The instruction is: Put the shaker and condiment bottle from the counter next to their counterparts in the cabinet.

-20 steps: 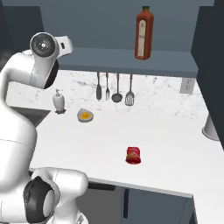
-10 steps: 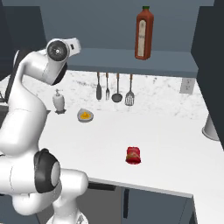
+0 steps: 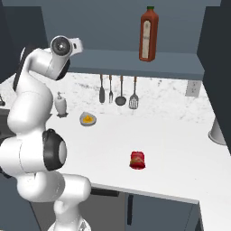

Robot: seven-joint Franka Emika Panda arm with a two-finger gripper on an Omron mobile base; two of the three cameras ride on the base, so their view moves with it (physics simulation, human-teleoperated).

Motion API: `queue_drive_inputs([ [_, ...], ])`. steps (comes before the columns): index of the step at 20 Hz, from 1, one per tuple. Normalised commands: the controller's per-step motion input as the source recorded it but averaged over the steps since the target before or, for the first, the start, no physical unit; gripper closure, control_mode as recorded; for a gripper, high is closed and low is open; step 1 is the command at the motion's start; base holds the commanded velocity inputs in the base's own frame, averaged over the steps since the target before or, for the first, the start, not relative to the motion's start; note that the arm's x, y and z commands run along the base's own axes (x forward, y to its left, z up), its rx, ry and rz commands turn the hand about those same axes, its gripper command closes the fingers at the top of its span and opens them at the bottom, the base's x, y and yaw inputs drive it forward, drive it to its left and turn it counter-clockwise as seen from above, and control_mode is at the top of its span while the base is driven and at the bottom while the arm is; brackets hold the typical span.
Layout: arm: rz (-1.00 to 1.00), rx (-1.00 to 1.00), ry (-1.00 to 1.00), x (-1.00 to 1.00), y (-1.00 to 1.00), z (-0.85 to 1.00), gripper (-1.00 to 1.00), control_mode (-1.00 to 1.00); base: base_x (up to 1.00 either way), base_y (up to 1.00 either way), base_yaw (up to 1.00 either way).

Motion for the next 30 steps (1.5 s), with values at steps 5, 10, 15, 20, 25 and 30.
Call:
queue_drive_inputs([
  [5, 0.00, 0.00, -0.02, 0.29, 0.18, -0.24, 1.00, -1.00, 0.00, 0.00, 0.00],
  [10, 0.00, 0.00, -0.04, 0.34, 0.14, -0.19, 1.00, -1.00, 0.00, 0.00, 0.00],
  [15, 0.00, 0.00, -0.02, 0.16, 0.01, -0.01, 1.00, -1.00, 0.00, 0.00, 0.00],
  [20, 0.00, 0.00, 0.00, 0.08, 0.00, -0.08, 1.00, -1.00, 0.00, 0.00, 0.00],
  [25, 0.00, 0.00, 0.00, 0.19, 0.00, -0.14, -1.00, -1.00, 0.00, 0.00, 0.00],
  [30, 0.00, 0.00, 0.00, 0.14, 0.00, -0.02, -1.00, -1.00, 0.00, 0.00, 0.00],
])
